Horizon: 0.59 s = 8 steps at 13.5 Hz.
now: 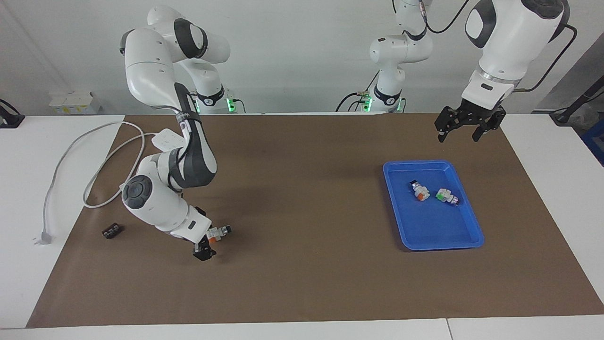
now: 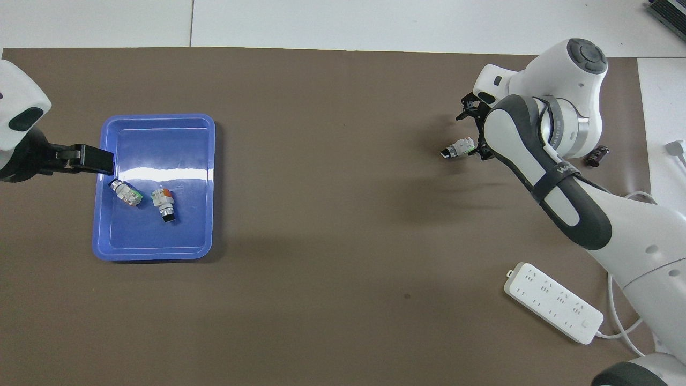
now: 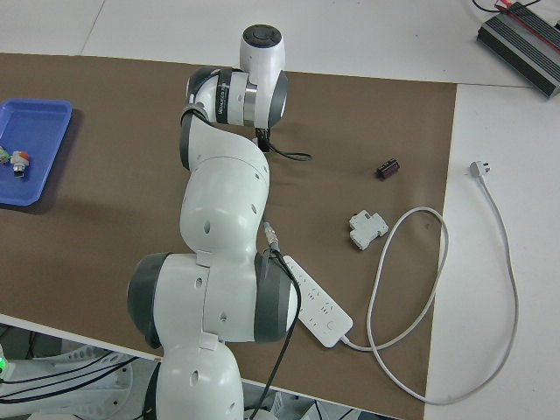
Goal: Turn and place switch with both arms
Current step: 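Lower the right gripper over the white connector and close on it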
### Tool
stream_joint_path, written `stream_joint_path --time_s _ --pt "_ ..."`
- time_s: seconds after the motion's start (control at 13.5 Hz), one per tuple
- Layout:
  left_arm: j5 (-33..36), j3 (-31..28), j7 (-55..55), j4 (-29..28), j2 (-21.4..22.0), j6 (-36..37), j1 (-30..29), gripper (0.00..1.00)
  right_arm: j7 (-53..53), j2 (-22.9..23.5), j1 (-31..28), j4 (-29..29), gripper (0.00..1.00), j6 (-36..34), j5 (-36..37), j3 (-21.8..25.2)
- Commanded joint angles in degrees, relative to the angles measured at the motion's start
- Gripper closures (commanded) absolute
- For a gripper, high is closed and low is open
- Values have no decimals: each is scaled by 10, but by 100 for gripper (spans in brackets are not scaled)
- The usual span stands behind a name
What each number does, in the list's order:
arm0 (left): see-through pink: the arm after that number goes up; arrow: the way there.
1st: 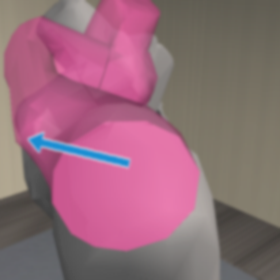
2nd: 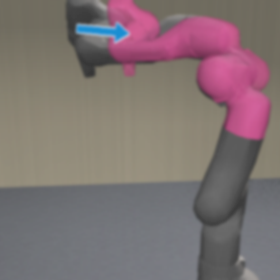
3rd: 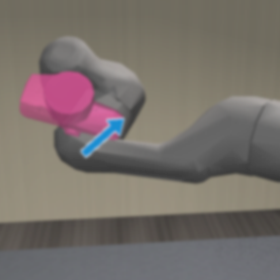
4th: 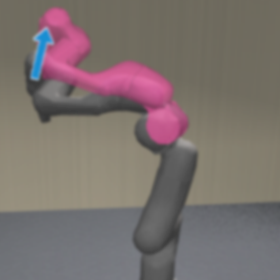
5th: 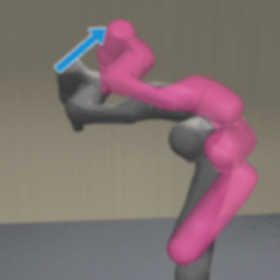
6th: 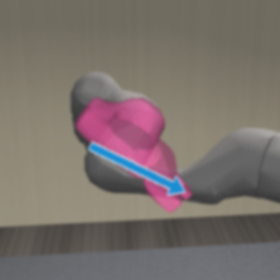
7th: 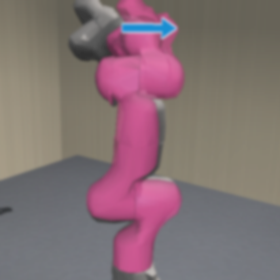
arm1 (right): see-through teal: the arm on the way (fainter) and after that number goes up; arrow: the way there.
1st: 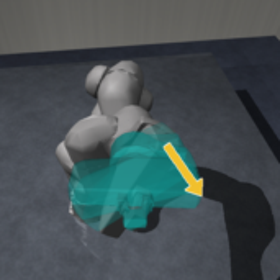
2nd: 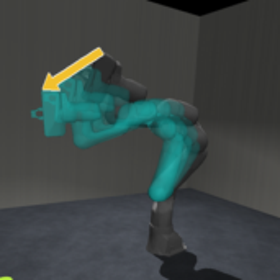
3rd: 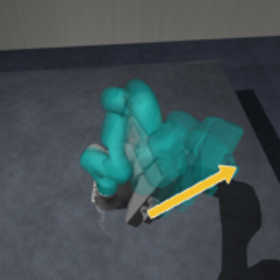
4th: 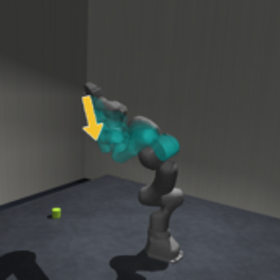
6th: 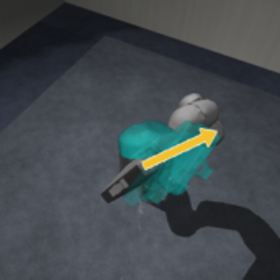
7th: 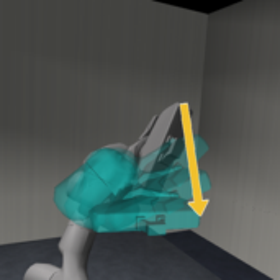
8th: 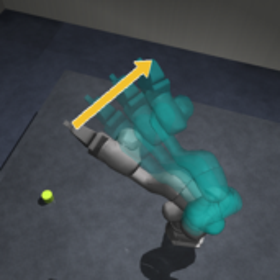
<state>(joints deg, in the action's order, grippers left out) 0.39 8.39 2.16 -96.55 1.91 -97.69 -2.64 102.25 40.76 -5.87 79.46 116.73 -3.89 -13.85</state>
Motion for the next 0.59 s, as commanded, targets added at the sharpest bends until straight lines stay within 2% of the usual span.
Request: stream_joint_path --time_s 0.0,0.3,0.52 --pt "-5 -2 3 -24 21 -13 -4 0 48 -17 -16 51 6 27 -40 -12" --pt "-5 -2 2 -27 21 -18 -4 0 75 -29 -31 82 18 39 -80 -12" --pt "-6 -2 2 -27 21 -22 -4 0 87 -34 -38 93 23 39 -109 -12"
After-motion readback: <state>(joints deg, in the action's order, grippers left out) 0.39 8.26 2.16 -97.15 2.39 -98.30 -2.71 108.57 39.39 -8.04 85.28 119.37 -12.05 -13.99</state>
